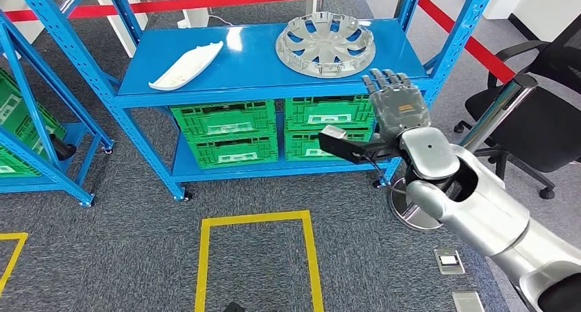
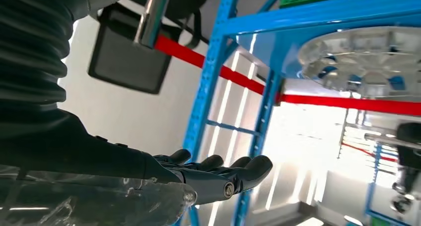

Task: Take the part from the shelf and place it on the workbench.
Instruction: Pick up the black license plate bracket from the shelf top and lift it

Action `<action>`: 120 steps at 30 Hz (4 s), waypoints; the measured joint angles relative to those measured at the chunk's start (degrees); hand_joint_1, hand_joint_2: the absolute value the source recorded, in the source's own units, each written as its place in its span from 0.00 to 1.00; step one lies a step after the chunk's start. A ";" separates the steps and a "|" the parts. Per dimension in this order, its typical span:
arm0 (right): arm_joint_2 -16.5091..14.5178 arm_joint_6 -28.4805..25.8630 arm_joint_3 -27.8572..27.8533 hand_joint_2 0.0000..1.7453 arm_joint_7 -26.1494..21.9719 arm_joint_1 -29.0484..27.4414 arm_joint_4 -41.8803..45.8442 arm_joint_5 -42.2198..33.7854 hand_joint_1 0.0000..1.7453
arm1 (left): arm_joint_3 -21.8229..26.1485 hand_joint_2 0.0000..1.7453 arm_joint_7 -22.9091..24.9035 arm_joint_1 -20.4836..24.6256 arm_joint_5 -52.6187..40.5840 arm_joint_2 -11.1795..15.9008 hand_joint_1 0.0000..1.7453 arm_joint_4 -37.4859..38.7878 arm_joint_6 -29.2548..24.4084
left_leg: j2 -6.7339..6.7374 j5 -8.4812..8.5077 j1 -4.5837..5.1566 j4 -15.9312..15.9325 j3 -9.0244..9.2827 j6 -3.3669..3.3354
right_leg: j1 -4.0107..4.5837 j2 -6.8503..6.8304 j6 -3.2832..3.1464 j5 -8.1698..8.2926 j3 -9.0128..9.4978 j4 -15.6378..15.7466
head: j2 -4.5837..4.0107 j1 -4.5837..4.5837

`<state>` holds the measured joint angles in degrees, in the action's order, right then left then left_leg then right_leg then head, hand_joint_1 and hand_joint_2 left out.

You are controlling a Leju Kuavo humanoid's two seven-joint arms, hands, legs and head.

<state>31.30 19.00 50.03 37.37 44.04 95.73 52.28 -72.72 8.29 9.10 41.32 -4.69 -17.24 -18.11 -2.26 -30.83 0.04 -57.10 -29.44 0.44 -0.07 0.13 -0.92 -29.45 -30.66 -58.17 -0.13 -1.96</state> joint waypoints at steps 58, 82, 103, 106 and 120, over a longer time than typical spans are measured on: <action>7.40 -2.18 -12.80 0.00 1.43 -18.15 5.15 4.46 0.00 | -2.20 0.00 0.58 0.23 -3.79 0.10 0.00 1.13 0.23 | 0.01 -0.01 0.01 -0.06 -0.01 -0.01 | -0.01 0.05 0.00 0.00 -0.03 0.02 | 0.00 -0.01; 7.85 -4.42 -10.93 0.00 1.40 -17.95 5.14 1.92 0.00 | -2.10 0.00 0.65 0.19 -4.11 0.11 0.00 1.13 0.27 | 0.01 -0.07 0.12 -0.21 -0.04 -0.09 | -0.15 0.04 0.08 0.05 -0.04 0.05 | 0.00 0.00; 7.87 -5.27 -10.01 0.00 1.40 -17.54 4.99 -0.75 0.00 | -1.85 0.00 0.38 0.09 -4.24 0.15 0.00 1.26 1.07 | 0.03 0.35 0.45 -0.06 -0.38 -0.83 | -0.45 0.00 0.82 0.54 0.00 0.59 | 0.00 -0.03; 7.87 -5.22 -9.99 0.00 1.40 -17.53 4.99 -0.96 0.00 | -1.69 0.00 0.41 0.07 -4.19 0.15 0.00 1.26 1.30 | 0.03 0.35 0.43 -0.06 -0.37 -0.83 | -0.41 0.00 0.82 0.54 -0.02 0.56 | 0.00 -0.02; 8.00 -5.19 -9.53 0.00 1.40 -17.53 4.97 -1.18 0.00 | -1.64 0.00 0.44 0.01 -4.38 0.03 0.00 1.26 1.31 | 0.03 0.37 0.38 -0.04 -0.36 -0.80 | -0.38 0.01 0.81 0.53 -0.09 0.39 | 0.00 -0.03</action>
<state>39.30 13.81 40.50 38.77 26.51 100.69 51.11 -74.36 8.73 9.11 36.94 -4.66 -15.98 -16.81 -2.23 -30.45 0.43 -57.14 -29.81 -0.36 -0.45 0.14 -0.11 -28.93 -30.75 -57.77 -0.13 -1.99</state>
